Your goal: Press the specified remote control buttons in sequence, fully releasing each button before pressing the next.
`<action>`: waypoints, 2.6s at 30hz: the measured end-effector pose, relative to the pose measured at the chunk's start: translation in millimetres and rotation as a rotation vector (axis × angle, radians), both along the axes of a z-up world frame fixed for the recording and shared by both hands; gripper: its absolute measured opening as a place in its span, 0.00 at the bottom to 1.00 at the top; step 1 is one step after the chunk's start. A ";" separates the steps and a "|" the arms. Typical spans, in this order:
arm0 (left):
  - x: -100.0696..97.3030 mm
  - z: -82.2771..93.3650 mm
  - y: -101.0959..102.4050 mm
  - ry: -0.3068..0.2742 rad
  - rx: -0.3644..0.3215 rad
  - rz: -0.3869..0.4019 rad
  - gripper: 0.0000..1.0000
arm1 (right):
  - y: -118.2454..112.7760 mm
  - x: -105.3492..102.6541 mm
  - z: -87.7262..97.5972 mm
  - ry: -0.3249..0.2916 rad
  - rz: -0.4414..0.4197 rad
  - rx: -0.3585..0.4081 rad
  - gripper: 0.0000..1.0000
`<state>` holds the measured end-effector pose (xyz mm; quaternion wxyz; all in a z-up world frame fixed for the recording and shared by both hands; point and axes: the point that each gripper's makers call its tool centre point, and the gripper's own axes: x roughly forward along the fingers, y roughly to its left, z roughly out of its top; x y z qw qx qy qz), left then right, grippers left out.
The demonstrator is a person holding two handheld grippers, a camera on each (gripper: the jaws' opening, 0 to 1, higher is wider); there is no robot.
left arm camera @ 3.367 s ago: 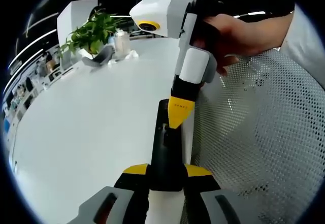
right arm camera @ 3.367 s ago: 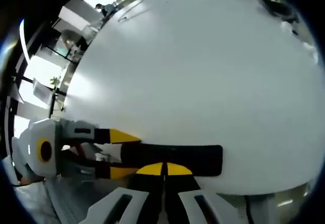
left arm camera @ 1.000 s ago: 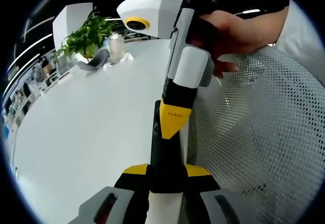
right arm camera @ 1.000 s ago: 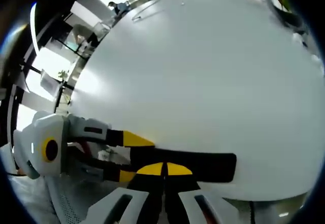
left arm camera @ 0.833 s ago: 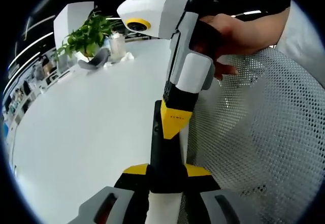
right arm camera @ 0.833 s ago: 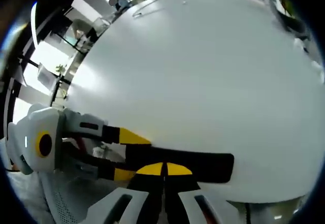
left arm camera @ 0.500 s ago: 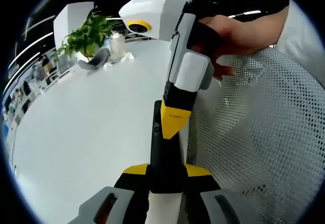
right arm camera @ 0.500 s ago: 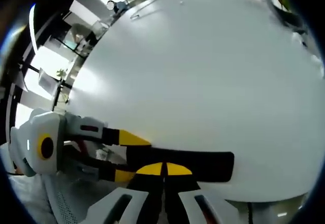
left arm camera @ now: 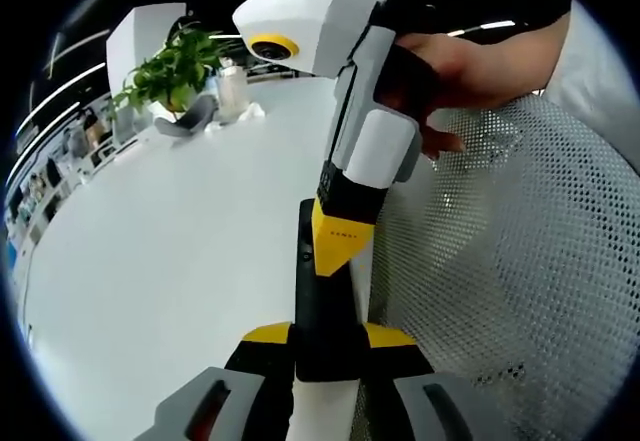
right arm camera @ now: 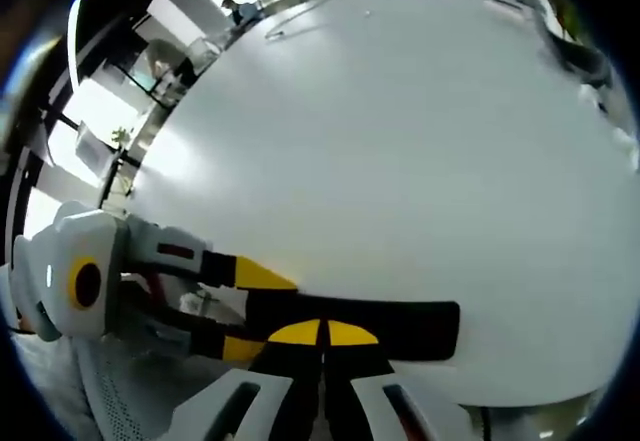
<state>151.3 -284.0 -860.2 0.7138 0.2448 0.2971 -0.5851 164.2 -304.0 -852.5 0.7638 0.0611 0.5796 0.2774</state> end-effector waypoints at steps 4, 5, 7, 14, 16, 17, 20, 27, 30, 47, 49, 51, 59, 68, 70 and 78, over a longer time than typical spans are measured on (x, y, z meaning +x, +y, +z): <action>-0.6 0.0 0.2 0.001 -0.001 0.001 0.24 | -0.1 -0.4 -0.3 0.005 -0.002 0.005 0.00; -0.6 -0.1 0.2 0.002 -0.002 0.002 0.24 | -0.3 -0.6 0.2 0.010 -0.006 0.010 0.00; -0.4 0.0 -0.1 0.006 -0.005 0.007 0.24 | -0.3 -0.2 0.2 0.013 -0.015 0.017 0.00; -0.7 0.3 -1.1 0.004 -0.014 0.006 0.25 | -0.3 -1.4 0.8 0.001 -0.009 0.006 0.00; -0.7 0.5 -1.1 0.003 -0.014 0.004 0.25 | -0.4 -1.6 1.1 0.007 -0.017 0.010 0.00; -0.7 0.6 -1.1 0.002 -0.014 0.004 0.25 | -0.6 -1.1 0.8 0.011 -0.020 0.013 0.00; -0.3 0.8 -0.9 0.003 -0.012 0.005 0.25 | 0.1 -1.4 1.7 0.021 -0.023 0.015 0.00; 0.2 1.1 -1.1 0.002 -0.013 0.005 0.25 | 6.4 -2.9 3.5 0.015 0.012 0.034 0.00; 0.4 1.0 -0.8 0.002 -0.014 0.006 0.25 | 9.4 -5.1 4.2 0.013 0.031 0.031 0.00; 0.0 1.5 0.1 0.002 -0.020 0.007 0.25 | 12.8 -6.6 1.0 0.032 0.042 0.048 0.00; 0.0 1.1 -0.2 0.002 -0.022 0.009 0.25 | 12.6 -5.5 1.5 0.019 0.046 0.044 0.00; -0.1 1.0 -0.3 0.001 -0.022 0.008 0.25 | 13.4 -5.1 1.5 0.004 0.059 0.033 0.00; -0.5 1.0 -0.8 -0.005 -0.024 0.002 0.24 | 12.4 -3.8 0.1 -0.002 0.067 0.026 0.00; 0.4 0.3 -1.2 -0.002 -0.017 0.008 0.25 | 13.3 -2.8 -0.3 -0.051 0.111 -0.025 0.00; 0.8 0.3 -1.6 -0.003 -0.013 0.011 0.25 | 12.8 -2.1 -0.5 -0.056 0.108 -0.022 0.00; 1.2 0.9 -1.6 -0.003 -0.016 0.018 0.25 | 12.5 -2.4 1.0 -0.042 0.089 -0.011 0.00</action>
